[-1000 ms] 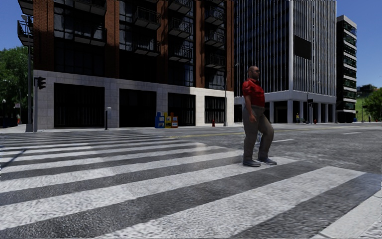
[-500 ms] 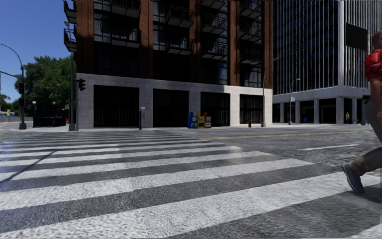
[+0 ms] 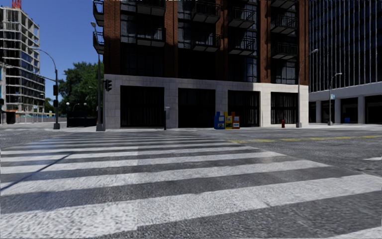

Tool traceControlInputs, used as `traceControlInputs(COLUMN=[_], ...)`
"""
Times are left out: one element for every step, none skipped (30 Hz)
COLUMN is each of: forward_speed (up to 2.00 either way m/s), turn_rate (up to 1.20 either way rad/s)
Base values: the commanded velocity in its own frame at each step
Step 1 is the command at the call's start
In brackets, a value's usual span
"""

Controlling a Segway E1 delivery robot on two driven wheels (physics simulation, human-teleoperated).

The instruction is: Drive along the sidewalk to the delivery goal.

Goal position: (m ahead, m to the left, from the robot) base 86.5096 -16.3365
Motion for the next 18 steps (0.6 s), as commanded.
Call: traceControlInputs(forward_speed=[1.74,1.74,1.74,1.74,1.74,1.74,1.74,1.74,1.74,1.74,1.74,1.74,1.74,1.74,1.74,1.74,1.74,1.74], turn_rate=[0.50,0.50,0.50,0.48,0.44,0.44,0.40,0.37,0.35,0.35,0.35,0.35,0.35,0.35,0.35,0.35,0.35,0.34])
